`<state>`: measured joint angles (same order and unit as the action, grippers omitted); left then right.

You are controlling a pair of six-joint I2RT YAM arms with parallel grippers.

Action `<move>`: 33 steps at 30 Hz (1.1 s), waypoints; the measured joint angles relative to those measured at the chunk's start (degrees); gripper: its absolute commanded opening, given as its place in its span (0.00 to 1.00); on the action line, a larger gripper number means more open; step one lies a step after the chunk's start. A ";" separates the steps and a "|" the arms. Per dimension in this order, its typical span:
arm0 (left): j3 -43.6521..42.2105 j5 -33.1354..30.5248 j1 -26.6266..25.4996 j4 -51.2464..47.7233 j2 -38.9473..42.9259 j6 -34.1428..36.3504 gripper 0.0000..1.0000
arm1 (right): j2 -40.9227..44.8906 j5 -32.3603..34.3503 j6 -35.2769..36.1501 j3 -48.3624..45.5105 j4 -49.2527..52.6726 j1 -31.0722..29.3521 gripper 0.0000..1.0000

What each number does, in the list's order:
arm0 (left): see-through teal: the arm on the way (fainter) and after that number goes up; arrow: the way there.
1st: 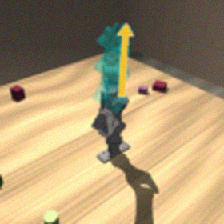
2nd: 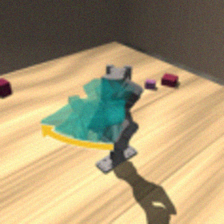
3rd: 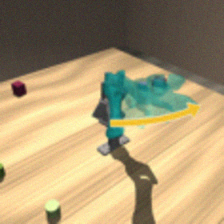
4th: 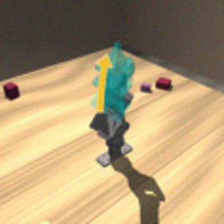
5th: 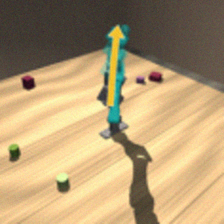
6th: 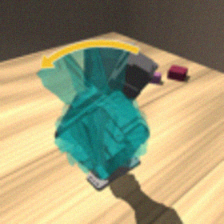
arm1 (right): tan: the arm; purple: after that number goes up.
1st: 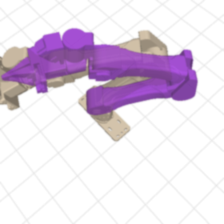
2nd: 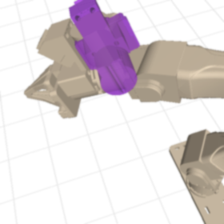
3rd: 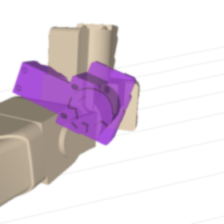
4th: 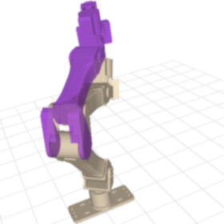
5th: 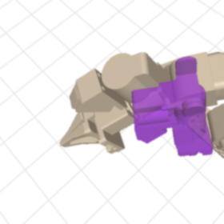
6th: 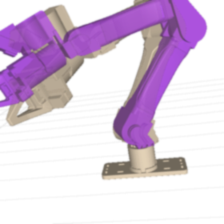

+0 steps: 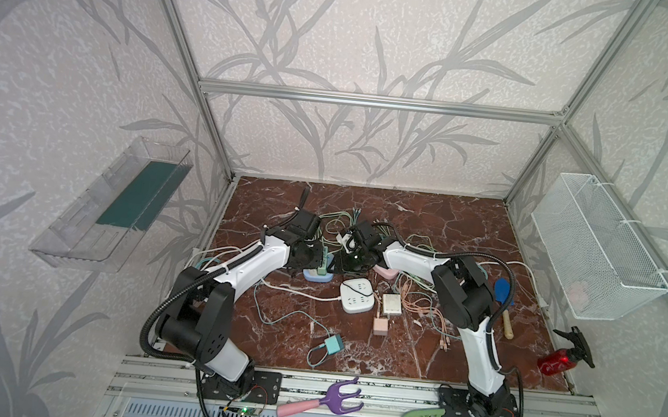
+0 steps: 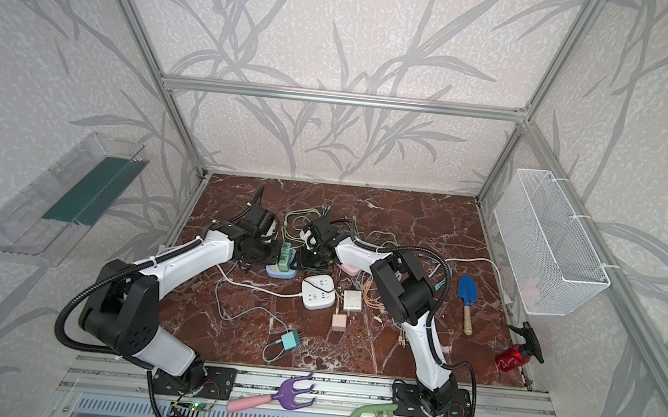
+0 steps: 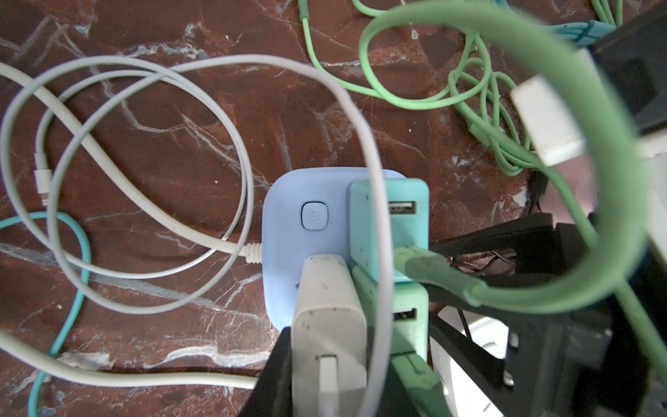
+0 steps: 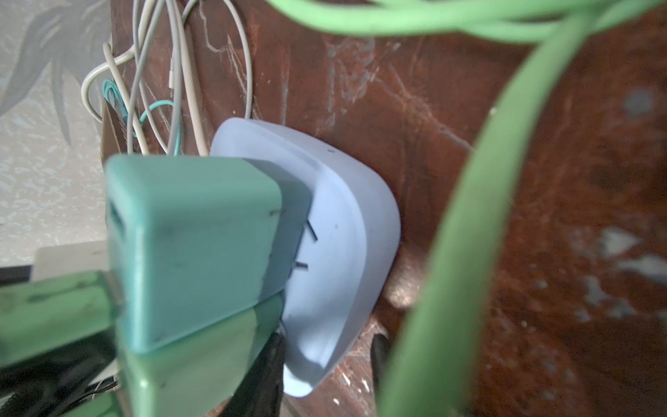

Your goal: Pull the plug off the socket

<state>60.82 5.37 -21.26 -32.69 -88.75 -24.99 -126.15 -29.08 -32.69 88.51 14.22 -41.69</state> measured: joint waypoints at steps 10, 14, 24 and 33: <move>0.11 0.55 -0.13 -0.52 0.07 0.44 0.16 | -0.20 1.88 1.66 2.36 4.70 -0.11 0.37; 0.11 0.50 -0.13 -1.36 0.35 0.90 0.16 | -0.55 2.16 2.51 3.43 6.51 -0.37 0.37; 1.14 -1.09 -0.13 -4.13 0.37 1.14 0.17 | -0.90 2.54 3.82 4.46 8.24 -0.59 0.36; 2.97 -2.82 -0.13 -6.56 1.36 2.47 0.16 | -1.57 7.39 4.13 5.51 11.52 -0.31 0.37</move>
<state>63.79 2.55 -21.39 -39.24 -87.39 -22.52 -127.72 -21.69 -28.56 94.02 25.74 -42.00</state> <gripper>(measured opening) 0.261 0.366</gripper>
